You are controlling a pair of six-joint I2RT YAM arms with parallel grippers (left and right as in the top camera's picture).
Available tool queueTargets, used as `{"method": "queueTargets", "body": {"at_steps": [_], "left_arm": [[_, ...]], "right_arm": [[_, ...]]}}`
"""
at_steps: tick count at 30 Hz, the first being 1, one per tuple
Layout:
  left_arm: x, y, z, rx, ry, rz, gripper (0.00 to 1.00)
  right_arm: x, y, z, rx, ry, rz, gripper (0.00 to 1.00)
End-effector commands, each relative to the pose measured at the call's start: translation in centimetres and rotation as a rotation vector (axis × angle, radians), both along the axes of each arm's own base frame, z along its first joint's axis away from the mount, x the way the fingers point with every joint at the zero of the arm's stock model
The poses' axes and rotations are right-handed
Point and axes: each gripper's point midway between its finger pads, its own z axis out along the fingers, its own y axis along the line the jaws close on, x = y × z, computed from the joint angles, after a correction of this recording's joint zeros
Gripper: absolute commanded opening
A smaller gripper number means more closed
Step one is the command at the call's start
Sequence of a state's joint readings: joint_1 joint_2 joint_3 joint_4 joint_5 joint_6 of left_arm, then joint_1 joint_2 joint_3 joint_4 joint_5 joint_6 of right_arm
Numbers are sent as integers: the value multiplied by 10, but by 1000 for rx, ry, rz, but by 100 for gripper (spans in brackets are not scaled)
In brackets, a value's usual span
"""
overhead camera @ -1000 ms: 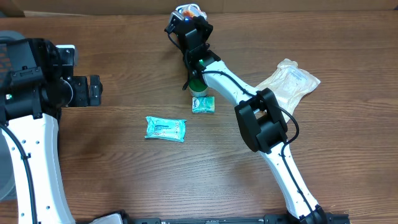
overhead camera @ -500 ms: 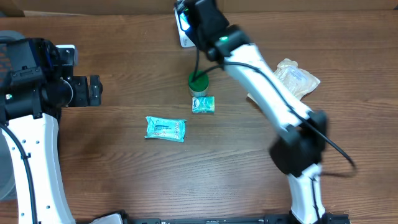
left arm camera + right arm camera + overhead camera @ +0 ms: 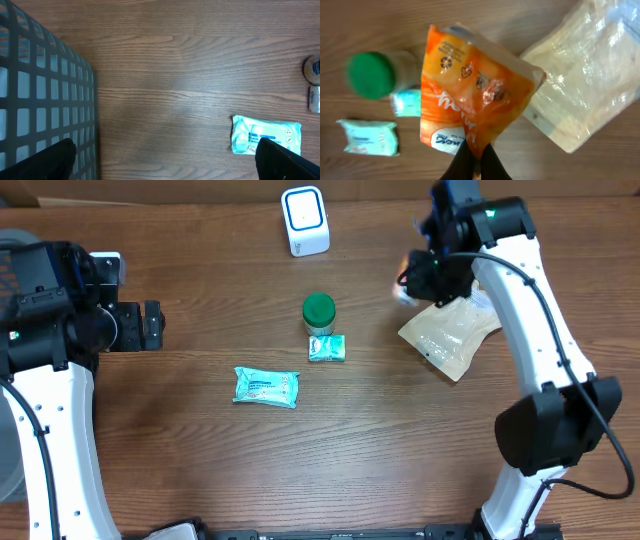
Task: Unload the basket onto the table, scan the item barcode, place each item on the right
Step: 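Carry the orange pack right and drop it on the mushroom bag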
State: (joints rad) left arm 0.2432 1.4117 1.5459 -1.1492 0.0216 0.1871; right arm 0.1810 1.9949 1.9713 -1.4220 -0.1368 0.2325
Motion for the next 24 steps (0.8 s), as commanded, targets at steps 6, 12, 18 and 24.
{"method": "queueTargets", "body": {"at_steps": [6,12,18,24], "left_arm": [[0,3,12,19,-31,-6,100],[0,3,12,19,-31,-6,99],[0,3,12,19,-31,-6,100],[0,3,12,19,-31,-6,100]], "right_arm": [[-19,-58,-80,81,168,-190,4],[-31,-89,-108,80,203,-271,21],[-40,-90,-105,83,241,-264,70],[-42,-78,-51,108,196,-196,68]]}}
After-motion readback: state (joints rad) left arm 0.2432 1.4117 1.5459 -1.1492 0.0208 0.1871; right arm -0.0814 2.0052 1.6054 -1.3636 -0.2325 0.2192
